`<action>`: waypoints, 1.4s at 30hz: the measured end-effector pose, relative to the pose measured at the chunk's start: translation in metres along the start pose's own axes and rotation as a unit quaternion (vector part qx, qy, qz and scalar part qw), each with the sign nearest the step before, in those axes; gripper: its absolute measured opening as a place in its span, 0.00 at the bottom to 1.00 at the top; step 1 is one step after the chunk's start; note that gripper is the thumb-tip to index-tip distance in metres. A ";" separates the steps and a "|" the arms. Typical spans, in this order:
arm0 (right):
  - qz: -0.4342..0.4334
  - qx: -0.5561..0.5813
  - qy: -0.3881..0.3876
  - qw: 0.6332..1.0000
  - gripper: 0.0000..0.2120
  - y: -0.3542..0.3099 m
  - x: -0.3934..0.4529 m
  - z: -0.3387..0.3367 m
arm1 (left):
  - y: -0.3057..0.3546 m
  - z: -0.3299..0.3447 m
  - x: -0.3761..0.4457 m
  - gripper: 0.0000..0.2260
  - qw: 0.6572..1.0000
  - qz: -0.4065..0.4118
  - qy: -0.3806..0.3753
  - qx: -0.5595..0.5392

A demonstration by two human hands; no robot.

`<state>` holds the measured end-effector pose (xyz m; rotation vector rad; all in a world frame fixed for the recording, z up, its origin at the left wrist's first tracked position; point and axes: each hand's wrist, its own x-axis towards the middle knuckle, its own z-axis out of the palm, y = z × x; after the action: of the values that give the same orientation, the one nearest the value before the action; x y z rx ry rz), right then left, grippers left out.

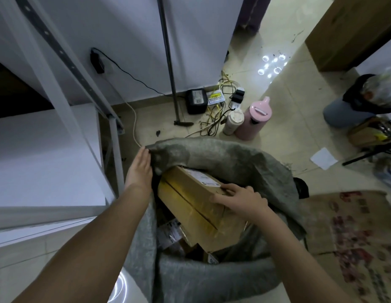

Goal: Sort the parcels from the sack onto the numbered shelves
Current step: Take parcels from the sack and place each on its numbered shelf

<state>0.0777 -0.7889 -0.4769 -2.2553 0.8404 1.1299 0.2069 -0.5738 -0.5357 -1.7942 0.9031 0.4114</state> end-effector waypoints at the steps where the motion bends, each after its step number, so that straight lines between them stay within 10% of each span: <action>1: -0.002 0.011 0.012 1.000 0.36 0.000 -0.004 0.001 | 0.000 0.000 -0.002 0.31 1.000 -0.001 0.001 -0.001; 11: -0.013 -0.003 0.173 0.985 0.39 -0.045 0.012 0.061 | 0.001 -0.004 -0.032 0.30 0.997 0.025 -0.030 -0.072; 15: 0.011 0.024 0.186 0.982 0.42 -0.050 0.001 0.077 | 0.008 -0.010 -0.051 0.28 0.959 -0.002 -0.041 -0.280; 18: 0.024 0.045 0.196 0.979 0.43 -0.045 -0.027 0.084 | 0.010 -0.029 -0.078 0.25 0.821 -0.043 -0.064 -0.566; 22: 0.044 0.058 0.193 0.979 0.44 -0.038 -0.070 0.083 | 0.021 -0.051 -0.120 0.26 0.484 -0.050 -0.181 -0.854; 25: 0.064 0.073 0.180 0.979 0.45 -0.037 -0.106 0.073 | 0.019 -0.065 -0.159 0.26 0.339 -0.029 -0.218 -0.915; 31: 0.061 0.067 0.213 0.973 0.45 -0.039 -0.182 0.047 | -0.002 -0.097 -0.234 0.37 0.291 -0.030 -0.273 -0.916; 42: -0.024 0.077 0.318 0.945 0.44 -0.029 -0.277 0.017 | -0.043 -0.136 -0.301 0.44 0.195 -0.044 -0.148 -0.969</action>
<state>-0.0417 -0.6725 -0.2534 -2.5093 1.0542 0.2765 0.0225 -0.5732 -0.2578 -3.3450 -1.0545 2.5399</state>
